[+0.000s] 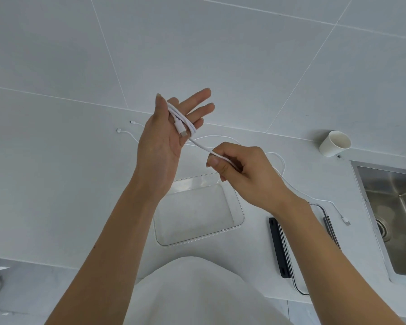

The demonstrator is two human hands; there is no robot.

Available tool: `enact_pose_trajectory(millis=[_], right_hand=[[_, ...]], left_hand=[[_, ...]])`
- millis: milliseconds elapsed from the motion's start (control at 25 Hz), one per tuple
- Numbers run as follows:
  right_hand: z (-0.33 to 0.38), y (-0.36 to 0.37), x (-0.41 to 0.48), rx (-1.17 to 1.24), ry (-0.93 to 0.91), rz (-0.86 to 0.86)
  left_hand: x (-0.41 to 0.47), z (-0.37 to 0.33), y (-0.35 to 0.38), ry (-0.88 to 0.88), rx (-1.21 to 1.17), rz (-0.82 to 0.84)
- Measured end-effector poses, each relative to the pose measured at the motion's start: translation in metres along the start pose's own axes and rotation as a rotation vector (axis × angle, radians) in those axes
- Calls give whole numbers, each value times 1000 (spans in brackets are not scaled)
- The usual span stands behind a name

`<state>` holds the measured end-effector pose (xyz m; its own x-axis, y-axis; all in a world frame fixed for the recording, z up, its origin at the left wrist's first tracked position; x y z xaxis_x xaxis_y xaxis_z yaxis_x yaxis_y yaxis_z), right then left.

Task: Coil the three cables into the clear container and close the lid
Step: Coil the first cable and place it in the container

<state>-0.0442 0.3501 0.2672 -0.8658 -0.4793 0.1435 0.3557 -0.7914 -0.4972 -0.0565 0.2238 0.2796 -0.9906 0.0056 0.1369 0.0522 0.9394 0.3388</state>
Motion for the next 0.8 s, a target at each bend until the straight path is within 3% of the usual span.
enact_pose_trajectory(millis=[280,520,800], right_hand=[[5,-11,-6,30,70,-10],[7,-22,-9,43,92,-12],[30,-57,-5,139,-10,-154]], left_hand=[[1,7,-6,-70,154,-92],[-7,0,13,1,493,-3],[-11,30,-2,-100,600,66]])
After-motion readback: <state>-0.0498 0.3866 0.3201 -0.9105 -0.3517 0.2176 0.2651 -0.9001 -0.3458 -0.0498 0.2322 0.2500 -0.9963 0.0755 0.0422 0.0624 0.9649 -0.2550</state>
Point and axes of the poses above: each hand's wrist, its own x-axis towards the middle knuckle, its own y-axis out of the palm, z = x × y, the point moved 10 cm from there along x, towards the middle knuckle, and after that the axes turned 6 degrees about x, right-handed, at the moved point
